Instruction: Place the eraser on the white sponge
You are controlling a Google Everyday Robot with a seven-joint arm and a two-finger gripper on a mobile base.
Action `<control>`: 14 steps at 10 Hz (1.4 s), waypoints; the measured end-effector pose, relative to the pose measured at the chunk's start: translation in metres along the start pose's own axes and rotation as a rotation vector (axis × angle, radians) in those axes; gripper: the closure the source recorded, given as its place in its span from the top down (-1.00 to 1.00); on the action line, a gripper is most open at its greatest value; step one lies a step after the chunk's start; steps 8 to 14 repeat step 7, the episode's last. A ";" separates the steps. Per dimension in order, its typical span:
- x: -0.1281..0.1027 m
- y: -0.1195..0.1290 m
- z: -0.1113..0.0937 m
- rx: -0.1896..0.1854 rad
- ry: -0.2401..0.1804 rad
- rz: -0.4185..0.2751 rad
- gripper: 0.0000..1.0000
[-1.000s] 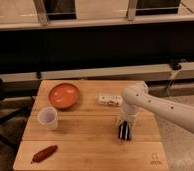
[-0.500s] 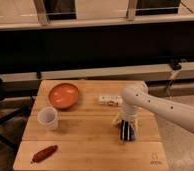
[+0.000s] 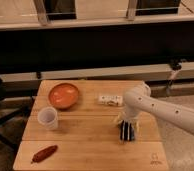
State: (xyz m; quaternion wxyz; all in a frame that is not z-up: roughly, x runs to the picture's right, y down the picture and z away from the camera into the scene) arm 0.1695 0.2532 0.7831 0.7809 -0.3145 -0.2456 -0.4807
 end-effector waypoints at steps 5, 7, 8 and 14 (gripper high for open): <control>-0.019 0.001 -0.036 0.046 0.003 -0.040 0.60; -0.031 0.001 -0.059 0.059 0.006 -0.054 0.60; -0.031 0.001 -0.059 0.059 0.006 -0.054 0.60; -0.031 0.001 -0.059 0.059 0.006 -0.054 0.60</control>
